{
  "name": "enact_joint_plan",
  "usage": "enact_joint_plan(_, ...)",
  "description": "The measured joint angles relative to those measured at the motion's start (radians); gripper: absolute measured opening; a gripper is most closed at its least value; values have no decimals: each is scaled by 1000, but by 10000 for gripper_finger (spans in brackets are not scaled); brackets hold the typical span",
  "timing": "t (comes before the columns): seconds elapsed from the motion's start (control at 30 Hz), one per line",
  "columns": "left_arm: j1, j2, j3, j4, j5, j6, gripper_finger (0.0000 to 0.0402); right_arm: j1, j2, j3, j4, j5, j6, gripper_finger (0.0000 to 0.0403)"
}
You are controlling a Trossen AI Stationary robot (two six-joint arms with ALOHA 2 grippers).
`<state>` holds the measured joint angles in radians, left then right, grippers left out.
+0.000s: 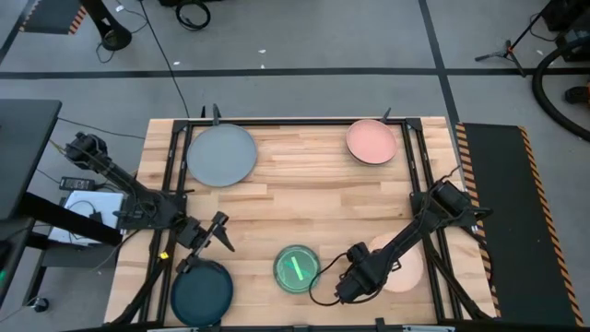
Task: Stack plastic plates
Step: Stack the light orange plate on the light brown plate
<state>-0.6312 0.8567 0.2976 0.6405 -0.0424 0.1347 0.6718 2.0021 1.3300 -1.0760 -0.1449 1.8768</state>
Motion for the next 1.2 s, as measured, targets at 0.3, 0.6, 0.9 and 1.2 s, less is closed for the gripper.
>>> enact_joint_plan(0.3, -58, 54, 165, -405, -327, -96, 283, -101, -98, 183, -453, 241, -286, 12)
enact_joint_plan(0.6, -16, 126, 193, -370, -328, -82, 283, -407, -241, 86, -426, 630, -828, 12)
enact_joint_plan(0.9, 47, 172, 194, -325, -329, -76, 283, -874, -272, -98, -159, 617, -1330, 12)
enact_joint_plan(1.2, 130, 225, 194, -355, -329, -93, 283, -1104, -278, -139, 100, 530, -1610, 13)
